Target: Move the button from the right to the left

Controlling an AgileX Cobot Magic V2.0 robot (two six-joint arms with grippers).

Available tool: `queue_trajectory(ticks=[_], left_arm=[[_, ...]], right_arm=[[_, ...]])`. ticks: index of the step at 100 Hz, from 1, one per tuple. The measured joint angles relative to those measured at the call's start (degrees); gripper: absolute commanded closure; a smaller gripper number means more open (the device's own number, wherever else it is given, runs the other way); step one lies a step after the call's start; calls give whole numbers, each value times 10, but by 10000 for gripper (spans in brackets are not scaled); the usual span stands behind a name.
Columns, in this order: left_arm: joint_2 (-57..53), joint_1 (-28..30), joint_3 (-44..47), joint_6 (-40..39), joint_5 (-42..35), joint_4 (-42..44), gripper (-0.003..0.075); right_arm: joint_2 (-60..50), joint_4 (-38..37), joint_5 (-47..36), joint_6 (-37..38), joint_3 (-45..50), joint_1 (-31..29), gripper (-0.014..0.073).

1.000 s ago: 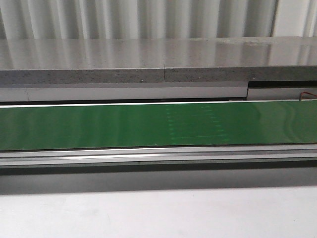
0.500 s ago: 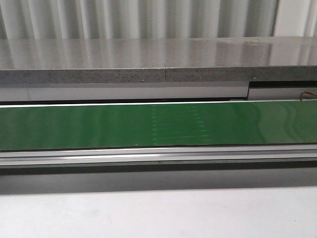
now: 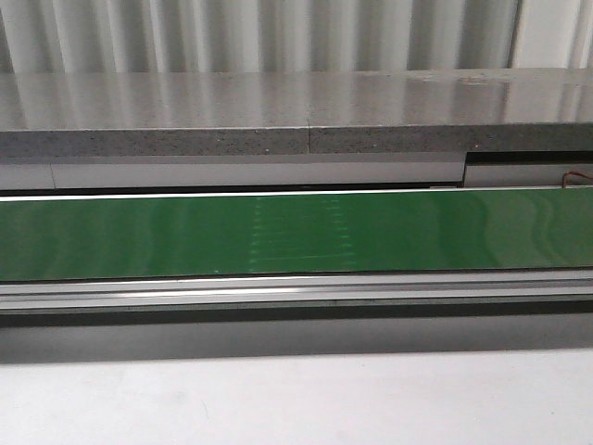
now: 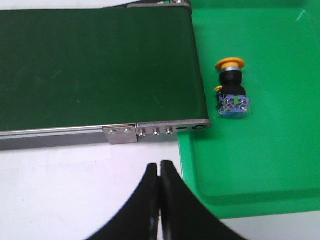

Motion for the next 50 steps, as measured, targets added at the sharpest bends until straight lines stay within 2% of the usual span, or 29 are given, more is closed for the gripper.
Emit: queue_trajectory(ticks=[17, 24, 29, 50], left_arm=[[0, 0, 0, 0, 0, 0, 741], [0, 0, 0, 0, 0, 0, 741], [0, 0, 0, 0, 0, 0, 741], [0, 0, 0, 0, 0, 0, 741]], right_arm=[[59, 17, 44, 0, -48, 0, 178], [79, 25, 60, 0, -68, 0, 79], [92, 29, 71, 0, -81, 0, 55], [138, 24, 121, 0, -142, -3, 64]])
